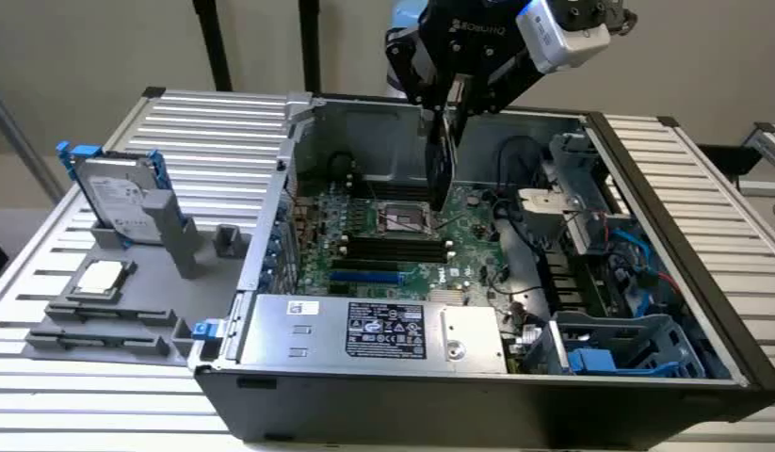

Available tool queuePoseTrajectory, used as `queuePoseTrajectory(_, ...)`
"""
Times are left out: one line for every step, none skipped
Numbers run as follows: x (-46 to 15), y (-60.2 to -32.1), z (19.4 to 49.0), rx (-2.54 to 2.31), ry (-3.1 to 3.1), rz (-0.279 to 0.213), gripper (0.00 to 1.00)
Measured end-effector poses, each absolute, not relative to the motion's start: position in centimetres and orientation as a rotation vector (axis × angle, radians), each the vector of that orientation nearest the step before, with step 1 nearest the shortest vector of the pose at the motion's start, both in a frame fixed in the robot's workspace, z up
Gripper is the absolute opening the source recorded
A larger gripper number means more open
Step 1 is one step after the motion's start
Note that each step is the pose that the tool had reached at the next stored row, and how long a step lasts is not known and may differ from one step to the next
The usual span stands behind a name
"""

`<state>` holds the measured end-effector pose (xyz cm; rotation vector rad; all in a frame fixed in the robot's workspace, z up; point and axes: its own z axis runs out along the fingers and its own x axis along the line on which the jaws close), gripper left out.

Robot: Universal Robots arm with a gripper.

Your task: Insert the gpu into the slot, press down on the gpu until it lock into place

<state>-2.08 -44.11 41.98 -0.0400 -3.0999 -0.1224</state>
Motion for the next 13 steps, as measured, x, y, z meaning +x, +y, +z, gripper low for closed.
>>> queuePoseTrajectory(-2.08, -44.11, 41.98, -0.040, -3.100, -0.122, 0.26)
queuePoseTrajectory(-2.08, -44.12, 41.98, -0.040, -3.100, -0.122, 0.26)
queuePoseTrajectory(-2.08, -44.11, 41.98, -0.040, -3.100, -0.122, 0.26)
queuePoseTrajectory(-2.08, -44.12, 41.98, -0.040, -3.100, -0.122, 0.26)
queuePoseTrajectory(-2.08, -44.11, 41.99, -0.040, -3.100, -0.122, 0.26)
queuePoseTrajectory(-2.08, -44.11, 41.98, -0.040, -3.100, -0.122, 0.26)
queuePoseTrajectory(-2.08, -44.12, 41.98, -0.040, -3.100, -0.122, 0.26)
queuePoseTrajectory(-2.08, -44.11, 41.98, -0.040, -3.100, -0.122, 0.26)
queuePoseTrajectory(-2.08, -44.11, 41.98, -0.040, -3.100, -0.122, 0.26)
queuePoseTrajectory(-2.08, -44.11, 41.98, -0.040, -3.100, -0.122, 0.26)
queuePoseTrajectory(-2.08, -44.11, 41.98, -0.034, -3.100, -0.122, 0.26)
queuePoseTrajectory(-2.08, -44.11, 41.97, -0.010, -3.099, -0.122, 0.26)
queuePoseTrajectory(-2.08, -44.12, 41.97, 0.018, -3.099, -0.122, 0.26)
